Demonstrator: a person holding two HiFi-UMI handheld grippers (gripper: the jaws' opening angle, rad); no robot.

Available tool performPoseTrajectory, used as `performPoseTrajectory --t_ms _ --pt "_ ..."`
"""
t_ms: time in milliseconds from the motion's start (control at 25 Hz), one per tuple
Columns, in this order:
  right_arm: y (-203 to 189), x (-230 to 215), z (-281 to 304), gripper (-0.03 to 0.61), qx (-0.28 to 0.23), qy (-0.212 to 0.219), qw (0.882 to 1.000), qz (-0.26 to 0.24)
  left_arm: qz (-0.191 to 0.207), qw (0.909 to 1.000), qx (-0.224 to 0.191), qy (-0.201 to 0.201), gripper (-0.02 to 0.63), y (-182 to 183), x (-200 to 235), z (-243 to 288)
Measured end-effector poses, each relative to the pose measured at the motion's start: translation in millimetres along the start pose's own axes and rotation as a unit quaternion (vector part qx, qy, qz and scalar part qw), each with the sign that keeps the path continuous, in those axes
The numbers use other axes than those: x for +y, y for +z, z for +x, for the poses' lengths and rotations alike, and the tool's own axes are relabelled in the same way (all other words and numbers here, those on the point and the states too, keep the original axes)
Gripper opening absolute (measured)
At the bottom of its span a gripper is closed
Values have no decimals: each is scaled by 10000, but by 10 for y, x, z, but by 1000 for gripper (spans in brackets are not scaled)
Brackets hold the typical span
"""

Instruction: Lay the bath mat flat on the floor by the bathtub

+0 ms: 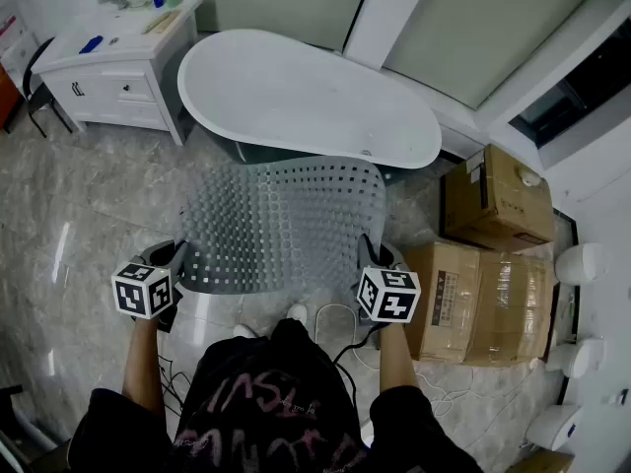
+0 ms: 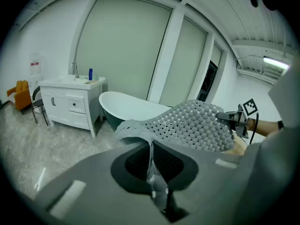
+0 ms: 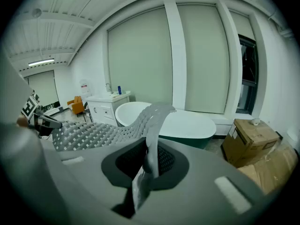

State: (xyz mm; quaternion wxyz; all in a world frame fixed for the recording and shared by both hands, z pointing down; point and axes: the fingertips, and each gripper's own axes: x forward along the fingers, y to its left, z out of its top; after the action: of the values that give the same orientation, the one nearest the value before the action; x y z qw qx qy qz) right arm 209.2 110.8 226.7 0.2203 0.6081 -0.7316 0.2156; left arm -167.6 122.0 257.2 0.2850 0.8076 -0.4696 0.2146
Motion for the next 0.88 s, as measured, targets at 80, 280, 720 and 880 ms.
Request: performPoseTrajectory --t_ms 80,280,720,880 --pt "-1 36 -22 38 11 8 10000 -13 11 10000 10 -11 8 -15 1 -31" --pt "-58 98 -56 38 30 3 10000 -45 9 10000 -6 -28 8 -80 7 -85" --pt "-119 279 -98 41 -25 62 9999 96 43 10000 -33 -46 8 -145 66 -219" --pt "-141 365 -102 43 -73 52 9998 180 55 9999 -62 -61 8 -179 122 -262"
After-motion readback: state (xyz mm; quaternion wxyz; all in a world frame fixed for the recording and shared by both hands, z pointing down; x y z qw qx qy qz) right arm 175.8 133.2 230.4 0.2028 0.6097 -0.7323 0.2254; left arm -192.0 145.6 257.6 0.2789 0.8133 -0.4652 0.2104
